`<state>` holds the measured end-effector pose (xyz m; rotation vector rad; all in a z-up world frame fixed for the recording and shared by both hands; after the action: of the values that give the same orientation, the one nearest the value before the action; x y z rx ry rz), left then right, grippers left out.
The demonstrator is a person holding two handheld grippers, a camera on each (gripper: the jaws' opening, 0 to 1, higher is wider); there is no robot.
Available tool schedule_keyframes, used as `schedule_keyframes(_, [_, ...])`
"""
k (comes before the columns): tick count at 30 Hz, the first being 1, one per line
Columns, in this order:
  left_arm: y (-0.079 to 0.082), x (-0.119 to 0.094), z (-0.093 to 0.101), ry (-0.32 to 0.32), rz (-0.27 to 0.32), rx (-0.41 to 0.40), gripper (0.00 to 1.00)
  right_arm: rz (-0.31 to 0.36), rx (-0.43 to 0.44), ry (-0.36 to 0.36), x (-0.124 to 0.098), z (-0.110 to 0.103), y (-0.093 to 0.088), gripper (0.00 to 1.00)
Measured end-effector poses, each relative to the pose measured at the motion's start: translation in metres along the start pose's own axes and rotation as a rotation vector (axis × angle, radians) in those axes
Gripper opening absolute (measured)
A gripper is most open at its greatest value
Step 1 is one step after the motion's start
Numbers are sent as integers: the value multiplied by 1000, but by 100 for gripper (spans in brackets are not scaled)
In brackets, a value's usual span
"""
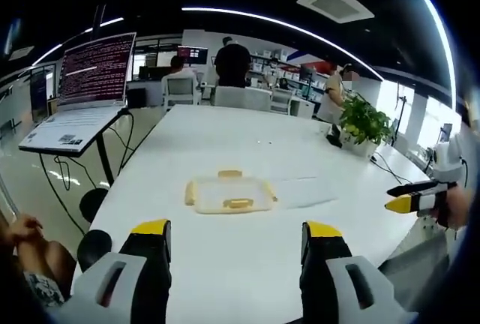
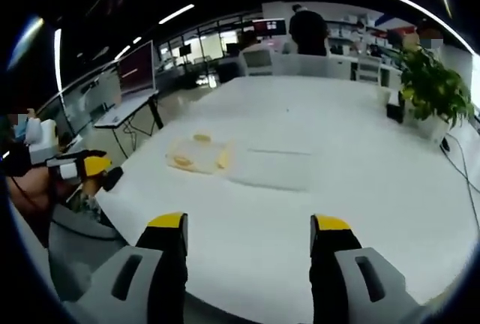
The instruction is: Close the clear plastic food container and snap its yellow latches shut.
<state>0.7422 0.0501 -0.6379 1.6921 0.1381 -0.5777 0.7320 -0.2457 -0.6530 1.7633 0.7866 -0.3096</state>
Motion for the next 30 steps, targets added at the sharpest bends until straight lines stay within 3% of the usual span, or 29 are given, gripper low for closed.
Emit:
schedule_keyframes(22, [10,34,-17,-42,-16,46,66,-33,-82,92,48,-21,26,61])
schedule_keyframes(30, [15,45,-22,-47,-18,53,66,-22,-112,115,66,-26,47,61])
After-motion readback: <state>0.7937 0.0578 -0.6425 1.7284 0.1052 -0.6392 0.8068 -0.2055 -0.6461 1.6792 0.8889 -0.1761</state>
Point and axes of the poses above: the point that each gripper's makers call its tool centre point, and the gripper's own axes: x roughly forward along the fingers, z roughly to its right, y roughly out of its top, the point moved 1 cm from there along -x, roughly backward along the fingers, and after that the axes turned 14 degrees about x, right-handed, at the moved point
